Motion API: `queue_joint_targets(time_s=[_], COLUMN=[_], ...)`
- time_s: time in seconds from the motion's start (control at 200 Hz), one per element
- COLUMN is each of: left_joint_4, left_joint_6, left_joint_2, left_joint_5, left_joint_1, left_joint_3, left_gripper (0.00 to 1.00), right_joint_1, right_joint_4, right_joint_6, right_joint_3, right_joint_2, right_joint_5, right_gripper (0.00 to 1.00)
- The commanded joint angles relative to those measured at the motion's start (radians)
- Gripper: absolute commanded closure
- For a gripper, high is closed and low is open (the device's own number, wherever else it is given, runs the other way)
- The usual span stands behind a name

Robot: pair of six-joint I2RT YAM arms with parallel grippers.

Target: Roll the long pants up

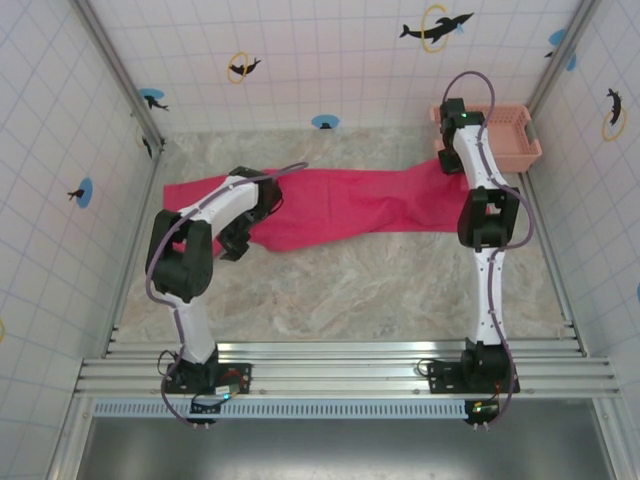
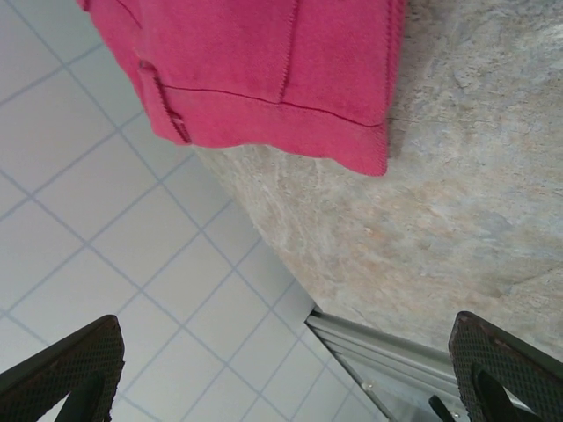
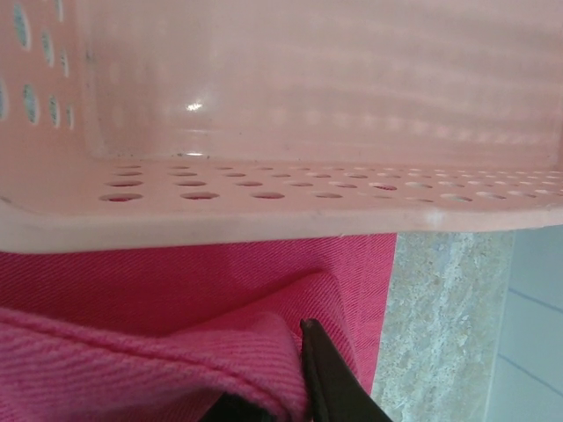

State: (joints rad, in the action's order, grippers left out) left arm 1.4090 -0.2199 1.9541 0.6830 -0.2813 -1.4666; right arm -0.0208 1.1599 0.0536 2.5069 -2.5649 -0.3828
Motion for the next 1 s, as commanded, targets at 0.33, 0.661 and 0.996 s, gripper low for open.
queue_joint_targets(time_s=[0.33, 0.661, 0.996], left_joint_4=[-0.112, -0.134, -0.031], left_joint_6=[-0.147, -0.235, -0.280], left_joint_2=[0.268, 0.278, 0.307], left_joint_5=[0.114, 0.094, 0.090], left_joint_1=[0.002, 0.042, 0.050], left_joint_3=[-0.071, -0.028, -0.081], left_gripper=[0.29, 0.68, 1.00], right_joint_1=[0.026, 0.024, 0.041], right_joint_4=[-0.040, -0.129, -0.146], right_joint_6=[0.009, -0.012, -0.009], right_joint_3=[-0.081, -0.324, -0.385], right_joint_2=[0.107, 0.242, 0.310], right_joint_5=[0.098, 0.112, 0.158], right_gripper=[0.87, 0.87, 0.86])
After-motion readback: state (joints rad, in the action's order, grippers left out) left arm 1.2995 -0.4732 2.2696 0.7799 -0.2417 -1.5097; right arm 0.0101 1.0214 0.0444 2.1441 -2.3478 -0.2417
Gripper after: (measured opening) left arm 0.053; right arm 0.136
